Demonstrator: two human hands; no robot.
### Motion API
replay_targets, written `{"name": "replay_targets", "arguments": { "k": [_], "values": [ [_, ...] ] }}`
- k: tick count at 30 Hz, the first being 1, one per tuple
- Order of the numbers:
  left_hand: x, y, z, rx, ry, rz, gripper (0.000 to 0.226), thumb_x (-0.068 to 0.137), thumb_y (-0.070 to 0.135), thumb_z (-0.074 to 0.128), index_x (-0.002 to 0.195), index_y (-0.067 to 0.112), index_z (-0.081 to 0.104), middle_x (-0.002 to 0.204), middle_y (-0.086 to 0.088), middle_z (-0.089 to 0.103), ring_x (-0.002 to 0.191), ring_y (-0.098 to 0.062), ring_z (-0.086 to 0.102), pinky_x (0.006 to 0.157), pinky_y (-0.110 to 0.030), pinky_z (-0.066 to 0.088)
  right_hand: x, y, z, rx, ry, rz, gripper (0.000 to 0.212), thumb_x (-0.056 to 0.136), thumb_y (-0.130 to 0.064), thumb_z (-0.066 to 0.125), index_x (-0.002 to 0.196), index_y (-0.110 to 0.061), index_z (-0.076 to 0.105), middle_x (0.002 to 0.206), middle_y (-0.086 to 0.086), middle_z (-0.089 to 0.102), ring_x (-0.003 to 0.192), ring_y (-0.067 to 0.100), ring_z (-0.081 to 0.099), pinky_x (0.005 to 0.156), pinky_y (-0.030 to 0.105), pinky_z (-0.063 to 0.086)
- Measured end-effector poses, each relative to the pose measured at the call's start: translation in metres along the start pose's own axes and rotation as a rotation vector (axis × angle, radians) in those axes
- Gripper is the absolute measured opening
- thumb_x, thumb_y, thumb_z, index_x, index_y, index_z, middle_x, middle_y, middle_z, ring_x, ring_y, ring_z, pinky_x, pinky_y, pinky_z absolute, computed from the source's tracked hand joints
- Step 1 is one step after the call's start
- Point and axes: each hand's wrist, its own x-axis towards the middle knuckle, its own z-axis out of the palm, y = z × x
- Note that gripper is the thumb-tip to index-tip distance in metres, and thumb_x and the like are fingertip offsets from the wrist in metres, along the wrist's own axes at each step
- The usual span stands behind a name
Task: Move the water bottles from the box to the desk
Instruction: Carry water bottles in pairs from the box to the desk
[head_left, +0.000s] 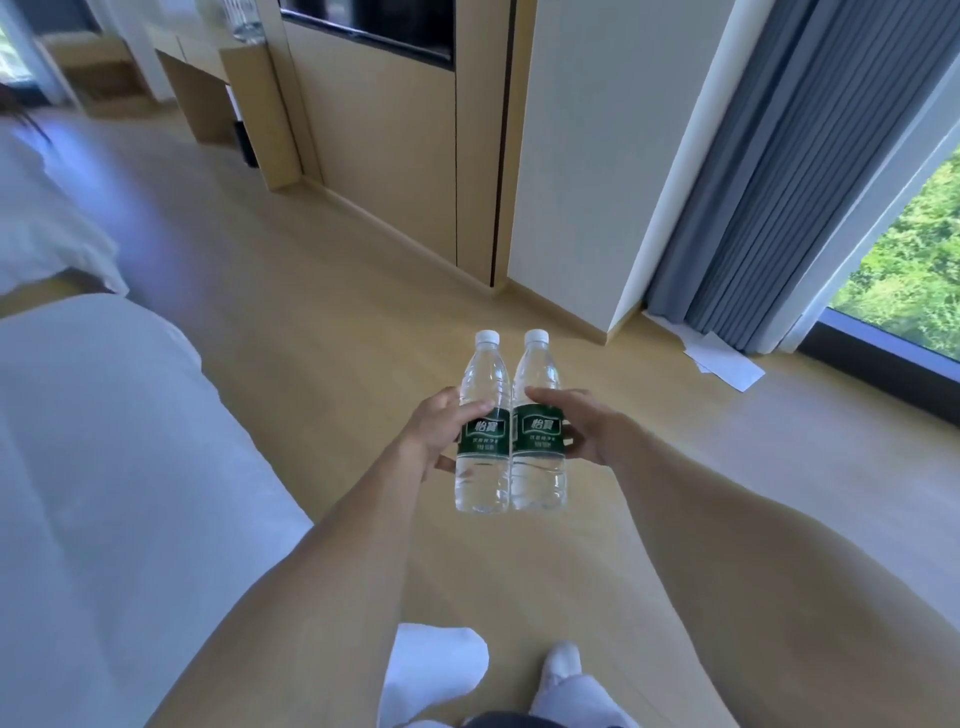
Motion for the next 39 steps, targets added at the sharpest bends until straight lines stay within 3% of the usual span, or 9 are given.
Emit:
{"name": "replay_targets", "arguments": {
  "k": [6, 10, 13, 17, 23, 29, 33, 39],
  "values": [
    [0.068, 0.022, -0.027, -0.04, 0.108, -0.021, 0.044, 0.073, 0.051, 0.079, 0.111, 0.032, 0.068, 0.106, -0.002, 0.076, 0.097, -0.025, 0.073, 0.07, -0.059, 0.061, 0.09, -0.05, 0.01, -0.059, -0.108, 0.007, 0.045, 0.078, -0.038, 0.083, 0.109, -0.009, 0.068, 0.097, 0.012, 0.076, 0.088, 0.027, 0.073, 0.078, 0.043, 0.061],
    [0.13, 0.037, -0.043, -0.073, 0.21, -0.058, 0.059, 0.071, 0.054, 0.078, 0.122, 0.032, 0.06, 0.117, 0.001, 0.07, 0.107, -0.023, 0.068, 0.059, -0.04, 0.06, 0.165, -0.084, 0.013, -0.1, -0.189, 0.025, 0.047, 0.078, -0.038, 0.083, 0.11, -0.008, 0.067, 0.095, 0.011, 0.077, 0.088, 0.027, 0.074, 0.076, 0.042, 0.062],
    [0.174, 0.052, -0.053, -0.089, 0.28, -0.082, 0.053, 0.072, 0.054, 0.076, 0.119, 0.035, 0.062, 0.108, 0.004, 0.073, 0.091, -0.016, 0.069, 0.048, -0.025, 0.05, 0.219, -0.116, 0.013, -0.133, -0.252, 0.051, 0.048, 0.077, -0.038, 0.083, 0.11, -0.008, 0.066, 0.095, 0.011, 0.077, 0.088, 0.027, 0.074, 0.074, 0.041, 0.062],
    [0.223, 0.08, -0.065, -0.096, 0.358, -0.131, 0.048, 0.069, 0.055, 0.078, 0.112, 0.039, 0.066, 0.101, 0.008, 0.074, 0.083, -0.013, 0.067, 0.047, -0.02, 0.044, 0.279, -0.16, 0.012, -0.129, -0.327, 0.086, 0.047, 0.076, -0.035, 0.084, 0.111, -0.008, 0.068, 0.089, 0.009, 0.076, 0.084, 0.026, 0.072, 0.07, 0.039, 0.06],
    [0.277, 0.116, -0.09, -0.105, 0.443, -0.128, 0.042, 0.07, 0.056, 0.076, 0.108, 0.042, 0.067, 0.099, 0.008, 0.075, 0.087, -0.013, 0.067, 0.05, -0.023, 0.047, 0.349, -0.221, 0.026, -0.158, -0.403, 0.083, 0.048, 0.072, -0.035, 0.087, 0.107, -0.008, 0.069, 0.083, 0.009, 0.077, 0.082, 0.027, 0.072, 0.065, 0.037, 0.059],
    [0.331, 0.129, -0.138, -0.153, 0.503, -0.136, 0.045, 0.06, 0.06, 0.073, 0.101, 0.043, 0.068, 0.084, 0.012, 0.073, 0.081, -0.012, 0.066, 0.05, -0.022, 0.044, 0.409, -0.262, 0.061, -0.235, -0.477, 0.085, 0.042, 0.076, -0.034, 0.084, 0.105, -0.007, 0.069, 0.083, 0.009, 0.075, 0.083, 0.028, 0.071, 0.07, 0.04, 0.06],
    [0.376, 0.132, -0.185, -0.159, 0.511, -0.152, 0.043, 0.06, 0.062, 0.073, 0.099, 0.044, 0.068, 0.084, 0.011, 0.074, 0.082, -0.013, 0.067, 0.051, -0.024, 0.046, 0.455, -0.29, 0.091, -0.275, -0.476, 0.085, 0.039, 0.078, -0.034, 0.082, 0.105, -0.009, 0.069, 0.091, 0.011, 0.074, 0.088, 0.029, 0.069, 0.083, 0.045, 0.06],
    [0.455, 0.154, -0.283, -0.187, 0.484, -0.144, 0.042, 0.061, 0.059, 0.077, 0.098, 0.043, 0.067, 0.092, 0.007, 0.076, 0.09, -0.019, 0.07, 0.058, -0.032, 0.053, 0.531, -0.354, 0.157, -0.302, -0.471, 0.071, 0.034, 0.08, -0.034, 0.08, 0.102, -0.012, 0.068, 0.087, 0.009, 0.074, 0.088, 0.027, 0.068, 0.077, 0.041, 0.059]
  ]
}}
